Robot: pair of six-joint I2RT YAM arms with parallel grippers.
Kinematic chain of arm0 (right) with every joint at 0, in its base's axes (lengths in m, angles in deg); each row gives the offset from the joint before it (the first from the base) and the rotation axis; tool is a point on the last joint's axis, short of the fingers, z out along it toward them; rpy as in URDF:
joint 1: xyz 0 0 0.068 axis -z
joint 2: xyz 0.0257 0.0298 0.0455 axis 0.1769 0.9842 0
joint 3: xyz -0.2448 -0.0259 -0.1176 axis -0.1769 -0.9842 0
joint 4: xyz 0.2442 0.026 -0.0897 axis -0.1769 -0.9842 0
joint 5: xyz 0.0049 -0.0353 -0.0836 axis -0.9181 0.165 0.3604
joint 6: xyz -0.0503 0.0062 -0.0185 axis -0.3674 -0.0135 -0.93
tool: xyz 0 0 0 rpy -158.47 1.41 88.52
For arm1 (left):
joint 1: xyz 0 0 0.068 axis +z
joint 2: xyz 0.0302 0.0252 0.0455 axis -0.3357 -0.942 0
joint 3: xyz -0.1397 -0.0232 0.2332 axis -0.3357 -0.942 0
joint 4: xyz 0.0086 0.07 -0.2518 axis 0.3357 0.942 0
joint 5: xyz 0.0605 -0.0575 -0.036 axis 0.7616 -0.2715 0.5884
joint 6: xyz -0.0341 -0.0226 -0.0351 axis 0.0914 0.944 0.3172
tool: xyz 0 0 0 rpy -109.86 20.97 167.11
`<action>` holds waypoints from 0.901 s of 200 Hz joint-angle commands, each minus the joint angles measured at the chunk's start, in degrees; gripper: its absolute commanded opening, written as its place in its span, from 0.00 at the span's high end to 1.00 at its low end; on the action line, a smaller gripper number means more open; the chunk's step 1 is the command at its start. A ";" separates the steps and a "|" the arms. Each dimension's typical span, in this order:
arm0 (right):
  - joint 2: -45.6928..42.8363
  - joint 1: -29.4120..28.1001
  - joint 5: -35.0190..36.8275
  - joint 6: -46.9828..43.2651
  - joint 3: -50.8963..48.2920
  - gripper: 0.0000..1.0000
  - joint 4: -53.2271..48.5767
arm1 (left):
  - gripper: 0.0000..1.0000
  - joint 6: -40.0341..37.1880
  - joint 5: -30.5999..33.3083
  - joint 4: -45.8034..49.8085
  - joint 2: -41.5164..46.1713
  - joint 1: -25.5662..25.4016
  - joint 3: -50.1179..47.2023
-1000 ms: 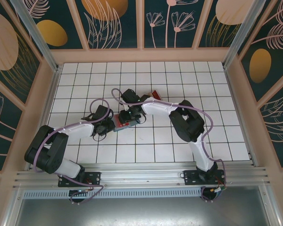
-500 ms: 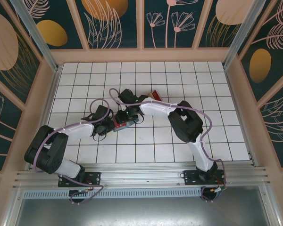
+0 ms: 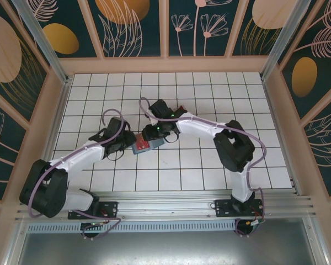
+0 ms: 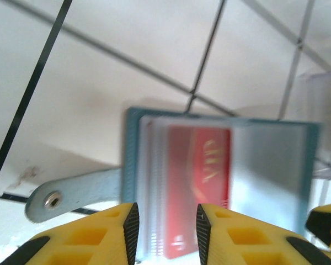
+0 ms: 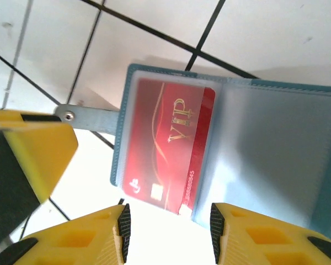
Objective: Put the credit cards into the card holder
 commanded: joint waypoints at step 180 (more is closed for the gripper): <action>3.58 2.78 -4.10 7.01 -11.11 0.65 13.96 | 0.74 -8.72 1.94 0.85 -19.06 2.62 6.97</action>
